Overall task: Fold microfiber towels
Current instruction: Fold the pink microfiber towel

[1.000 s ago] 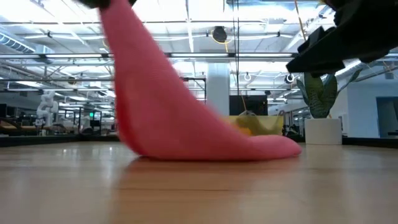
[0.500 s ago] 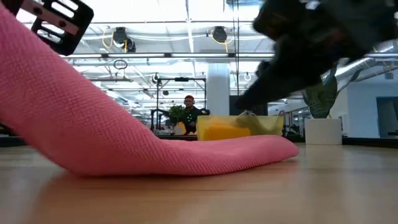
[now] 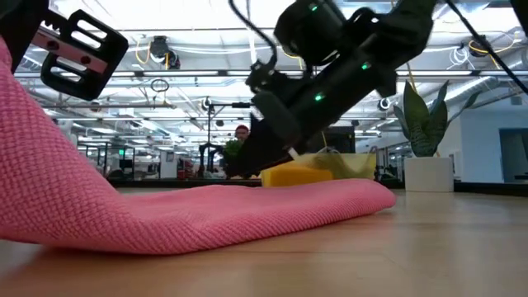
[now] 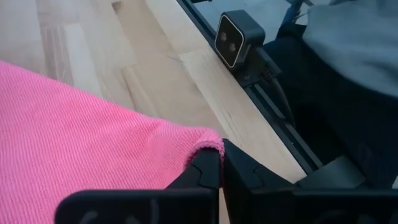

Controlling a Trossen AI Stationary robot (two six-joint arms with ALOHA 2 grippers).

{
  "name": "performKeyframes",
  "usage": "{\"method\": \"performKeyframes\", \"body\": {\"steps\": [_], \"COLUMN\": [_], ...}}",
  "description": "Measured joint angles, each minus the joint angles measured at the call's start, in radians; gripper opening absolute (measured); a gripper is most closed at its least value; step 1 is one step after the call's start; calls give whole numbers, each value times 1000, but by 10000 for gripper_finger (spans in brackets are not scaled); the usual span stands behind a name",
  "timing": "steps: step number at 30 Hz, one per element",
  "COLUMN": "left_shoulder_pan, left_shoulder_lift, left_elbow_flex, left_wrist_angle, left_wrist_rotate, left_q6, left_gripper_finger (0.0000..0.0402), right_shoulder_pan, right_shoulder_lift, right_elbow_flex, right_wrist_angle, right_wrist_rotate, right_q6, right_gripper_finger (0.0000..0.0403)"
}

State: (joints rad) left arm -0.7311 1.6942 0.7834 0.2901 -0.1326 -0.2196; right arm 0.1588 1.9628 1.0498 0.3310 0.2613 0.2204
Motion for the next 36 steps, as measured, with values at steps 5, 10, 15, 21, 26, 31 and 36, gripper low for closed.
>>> {"method": "performKeyframes", "body": {"steps": [5,10,15,21,26,31,36], "left_shoulder_pan": [0,-3,-3,-8,-31,-47,-45], "left_shoulder_lift": [1,1,1,1,-8,-32,-36], "left_elbow_flex": [0,0,0,0,0,0,0], "left_wrist_angle": [-2,-1,-1,-1,-13,-6,-5], "left_wrist_rotate": [-1,-2,-2,-27,-101,-135,-139], "left_q6": [-13,-14,-14,-27,-2,28,24], "left_gripper_finger": [15,24,7,17,6,13,7], "right_shoulder_pan": [-37,-43,-28,32,142,234,208], "right_shoulder_lift": [26,26,27,6,-99,-202,-188], "right_elbow_flex": [23,23,23,22,22,23,22], "right_wrist_angle": [-1,-10,-75,-138,-249,-302,-228], "right_wrist_rotate": [-23,-170,-185,-109,144,199,92], "right_q6": [0,-5,-44,-139,-157,-121,-167], "right_gripper_finger": [179,115,68,15,4,3,6]}}
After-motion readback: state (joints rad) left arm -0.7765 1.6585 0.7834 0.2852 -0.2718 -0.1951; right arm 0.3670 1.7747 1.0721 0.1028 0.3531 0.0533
